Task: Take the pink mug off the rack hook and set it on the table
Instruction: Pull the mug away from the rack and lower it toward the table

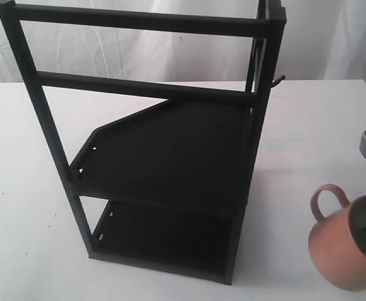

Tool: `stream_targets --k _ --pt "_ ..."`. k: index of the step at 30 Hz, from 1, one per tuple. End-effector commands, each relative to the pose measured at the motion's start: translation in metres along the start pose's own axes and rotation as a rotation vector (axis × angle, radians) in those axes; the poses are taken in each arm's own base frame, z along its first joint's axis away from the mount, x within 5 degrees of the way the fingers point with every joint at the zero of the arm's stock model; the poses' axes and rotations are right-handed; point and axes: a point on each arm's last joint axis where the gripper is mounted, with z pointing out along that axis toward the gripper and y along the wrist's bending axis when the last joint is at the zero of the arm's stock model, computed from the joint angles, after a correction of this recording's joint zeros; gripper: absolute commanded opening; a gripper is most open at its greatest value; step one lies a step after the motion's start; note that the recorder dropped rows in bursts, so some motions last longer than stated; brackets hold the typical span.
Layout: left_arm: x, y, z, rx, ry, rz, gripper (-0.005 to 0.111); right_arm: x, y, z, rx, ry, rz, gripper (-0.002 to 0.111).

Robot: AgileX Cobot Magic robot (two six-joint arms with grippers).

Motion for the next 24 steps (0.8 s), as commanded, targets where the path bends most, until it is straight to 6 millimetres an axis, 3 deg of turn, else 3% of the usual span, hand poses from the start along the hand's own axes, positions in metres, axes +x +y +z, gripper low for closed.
stream_targets --k 1,8,17,24 --pt "0.001 0.000 0.000 -0.002 -0.002 -0.010 0.000 0.005 0.000 0.001 -0.004 0.022 0.010 0.000" --pt "0.001 0.000 0.000 -0.002 -0.002 -0.010 0.000 0.019 0.001 0.016 -0.012 0.063 0.022 0.000" --pt "0.001 0.000 0.000 -0.002 -0.002 -0.010 0.000 0.014 0.000 0.018 -0.006 0.019 0.028 0.000" --pt "0.001 0.000 0.000 -0.002 -0.002 -0.010 0.000 0.010 -0.001 0.034 -0.020 0.104 0.033 0.000"
